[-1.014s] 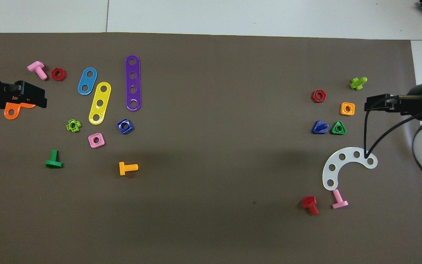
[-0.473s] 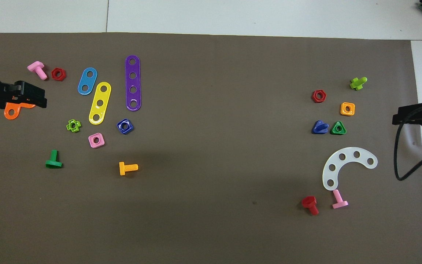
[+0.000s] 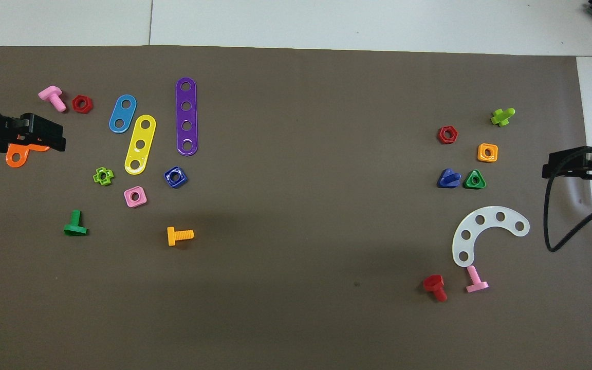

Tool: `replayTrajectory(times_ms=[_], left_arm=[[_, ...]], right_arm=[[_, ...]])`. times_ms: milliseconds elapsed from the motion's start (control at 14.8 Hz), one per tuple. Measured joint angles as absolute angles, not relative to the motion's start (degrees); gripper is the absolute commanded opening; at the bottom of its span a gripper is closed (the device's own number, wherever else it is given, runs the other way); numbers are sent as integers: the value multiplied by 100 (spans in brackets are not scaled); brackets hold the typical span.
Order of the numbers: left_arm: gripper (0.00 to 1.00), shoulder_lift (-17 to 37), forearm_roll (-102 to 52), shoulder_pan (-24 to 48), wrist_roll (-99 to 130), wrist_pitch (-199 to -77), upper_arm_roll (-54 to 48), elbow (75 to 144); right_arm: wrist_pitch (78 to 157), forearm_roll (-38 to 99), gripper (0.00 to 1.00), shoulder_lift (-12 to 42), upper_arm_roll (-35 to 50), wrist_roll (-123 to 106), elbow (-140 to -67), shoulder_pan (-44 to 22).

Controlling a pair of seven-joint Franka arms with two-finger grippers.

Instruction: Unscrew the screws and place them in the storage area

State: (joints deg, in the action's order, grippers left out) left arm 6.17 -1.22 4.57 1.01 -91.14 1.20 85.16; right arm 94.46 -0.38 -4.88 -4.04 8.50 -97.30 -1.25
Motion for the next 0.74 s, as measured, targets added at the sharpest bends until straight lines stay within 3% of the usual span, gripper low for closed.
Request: replayTrajectory(times_ms=[270,743], left_arm=[[100,617,-122,456,101,-9114,120,8516],[100,617,-122,456,101,-9114,120,8516]], right_arm=[[9021,-195,100,-453,-318,797,-9440,-141],[8985,-163,100,-311,-300,924,-9273,-156]])
